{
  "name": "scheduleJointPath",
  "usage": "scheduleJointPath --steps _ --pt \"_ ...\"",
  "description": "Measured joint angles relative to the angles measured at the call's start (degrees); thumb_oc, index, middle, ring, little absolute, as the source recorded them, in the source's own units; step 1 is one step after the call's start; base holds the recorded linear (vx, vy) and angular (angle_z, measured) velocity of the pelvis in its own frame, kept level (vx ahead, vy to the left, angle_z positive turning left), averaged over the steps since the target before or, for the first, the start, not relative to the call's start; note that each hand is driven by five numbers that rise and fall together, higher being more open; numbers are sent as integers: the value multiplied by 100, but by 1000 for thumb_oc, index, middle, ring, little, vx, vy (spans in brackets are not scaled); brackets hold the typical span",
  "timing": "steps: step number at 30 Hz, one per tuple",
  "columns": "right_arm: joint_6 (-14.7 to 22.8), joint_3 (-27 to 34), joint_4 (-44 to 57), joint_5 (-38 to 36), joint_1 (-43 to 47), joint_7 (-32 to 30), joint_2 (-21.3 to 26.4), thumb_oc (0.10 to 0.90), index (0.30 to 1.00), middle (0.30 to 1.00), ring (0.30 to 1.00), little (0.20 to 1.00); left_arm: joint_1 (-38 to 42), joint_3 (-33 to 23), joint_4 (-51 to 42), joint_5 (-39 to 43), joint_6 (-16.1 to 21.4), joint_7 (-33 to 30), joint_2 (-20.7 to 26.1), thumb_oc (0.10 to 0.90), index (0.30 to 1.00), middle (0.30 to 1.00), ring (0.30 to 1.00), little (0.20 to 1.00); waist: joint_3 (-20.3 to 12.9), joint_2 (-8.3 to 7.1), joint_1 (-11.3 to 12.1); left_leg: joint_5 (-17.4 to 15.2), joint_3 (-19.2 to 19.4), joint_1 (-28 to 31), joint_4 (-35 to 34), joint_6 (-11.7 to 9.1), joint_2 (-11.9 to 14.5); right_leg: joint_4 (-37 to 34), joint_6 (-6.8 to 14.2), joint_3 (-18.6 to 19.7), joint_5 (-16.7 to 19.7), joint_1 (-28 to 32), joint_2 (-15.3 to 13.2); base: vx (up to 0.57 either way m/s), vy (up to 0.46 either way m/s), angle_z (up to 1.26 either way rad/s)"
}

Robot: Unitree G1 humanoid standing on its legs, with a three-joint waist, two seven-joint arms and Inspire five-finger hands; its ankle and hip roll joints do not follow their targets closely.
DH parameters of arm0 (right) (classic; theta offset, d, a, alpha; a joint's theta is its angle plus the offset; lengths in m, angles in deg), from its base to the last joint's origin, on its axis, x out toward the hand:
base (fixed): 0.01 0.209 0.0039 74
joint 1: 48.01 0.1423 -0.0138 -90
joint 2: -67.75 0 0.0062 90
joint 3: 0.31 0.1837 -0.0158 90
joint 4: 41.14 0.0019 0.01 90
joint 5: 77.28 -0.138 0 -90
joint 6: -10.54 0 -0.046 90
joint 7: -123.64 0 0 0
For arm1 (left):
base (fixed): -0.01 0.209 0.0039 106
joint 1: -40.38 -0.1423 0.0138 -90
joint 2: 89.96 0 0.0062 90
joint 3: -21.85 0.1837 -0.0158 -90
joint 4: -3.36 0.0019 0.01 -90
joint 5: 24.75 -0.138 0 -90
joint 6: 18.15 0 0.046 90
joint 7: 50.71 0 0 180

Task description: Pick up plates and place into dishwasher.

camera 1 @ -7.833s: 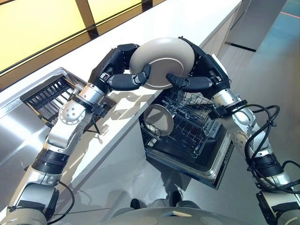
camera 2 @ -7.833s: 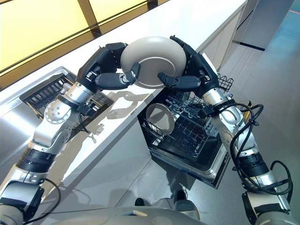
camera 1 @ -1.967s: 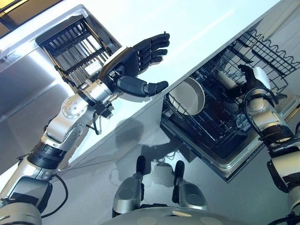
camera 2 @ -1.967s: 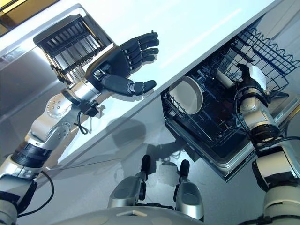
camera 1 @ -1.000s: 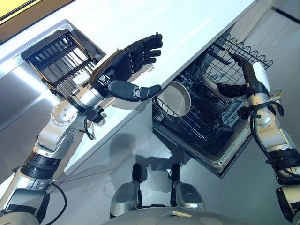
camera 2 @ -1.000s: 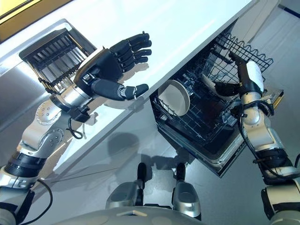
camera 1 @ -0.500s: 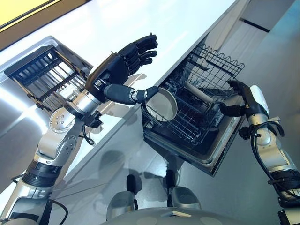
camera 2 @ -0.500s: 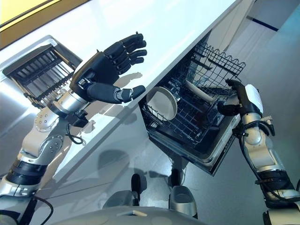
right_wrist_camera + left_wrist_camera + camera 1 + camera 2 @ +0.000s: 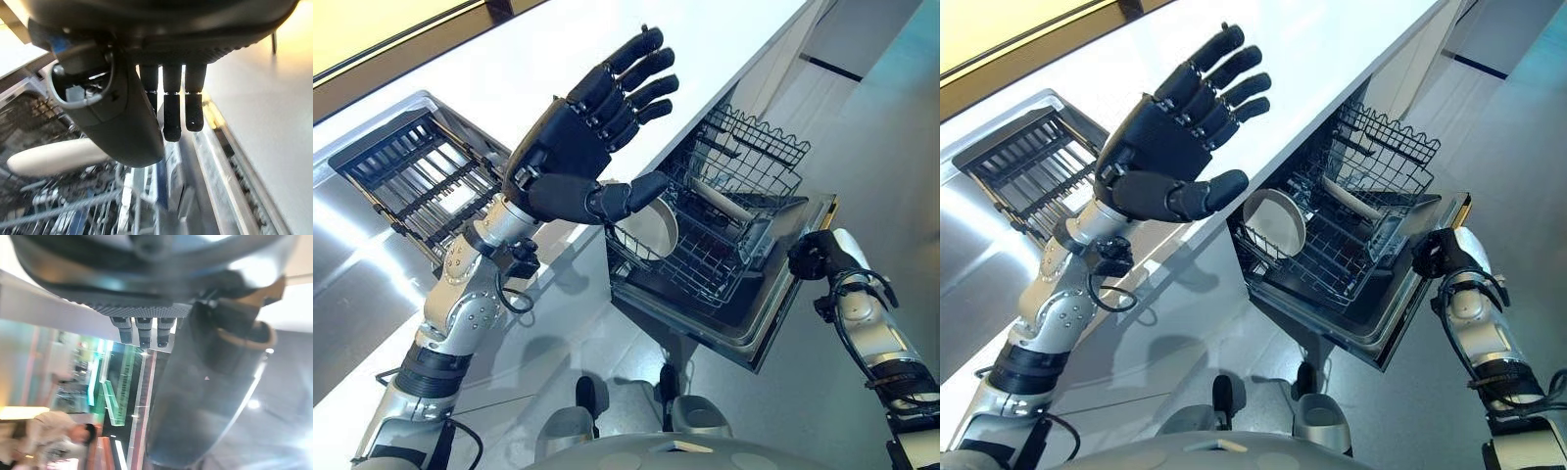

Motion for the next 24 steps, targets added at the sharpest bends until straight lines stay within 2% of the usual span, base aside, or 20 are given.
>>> scheduleJointPath --steps 4,7,9,14,18,24 --pt "-99 -348 -342 -1 357 19 -95 100 300 300 300 200 9 0 3 -182 199 -321 -96 800 900 900 900 900 -44 4 154 -57 -25 -78 169 -11 -5 7 -2 -37 -3 22 -6 -13 -34 6" --pt "-122 -422 -764 -14 595 41 -105 100 300 300 300 200 25 -10 69 -911 377 -775 -50 800 900 900 900 900 -42 3 280 -229 -129 -298 607 -24 1 210 -22 -175 -101 -14 -19 0 -30 22" --pt "-134 -435 -1028 -106 742 80 -106 100 300 300 300 200 38 -18 237 -1433 511 -1080 166 800 900 900 900 900 -37 5 367 -342 -243 -371 878 -34 5 473 -33 -262 -255 -40 -27 19 -12 27" --pt "-149 -440 -1178 -106 903 218 -101 100 300 300 300 200 42 -222 708 -2085 538 -1650 829 800 900 900 900 900 -29 7 553 -578 -291 -626 1395 -20 4 1275 -65 -299 -662 -395 -91 39 3 8" --pt "-301 -526 -1395 -91 966 470 -99 100 300 300 300 200 40 -493 992 -2400 507 -2108 974 800 900 900 900 900 40 15 615 -621 -369 -725 1607 -4 -52 1657 -56 -341 -846 -535 -169 47 18 12" --pt "-577 -638 -1767 -88 991 801 -100 100 300 300 300 200 49 -698 993 -2627 377 -2295 1072 800 900 900 900 900 294 67 724 -787 -403 -831 1929 -23 -61 2048 -67 -352 -1044 -640 -202 14 5 1"
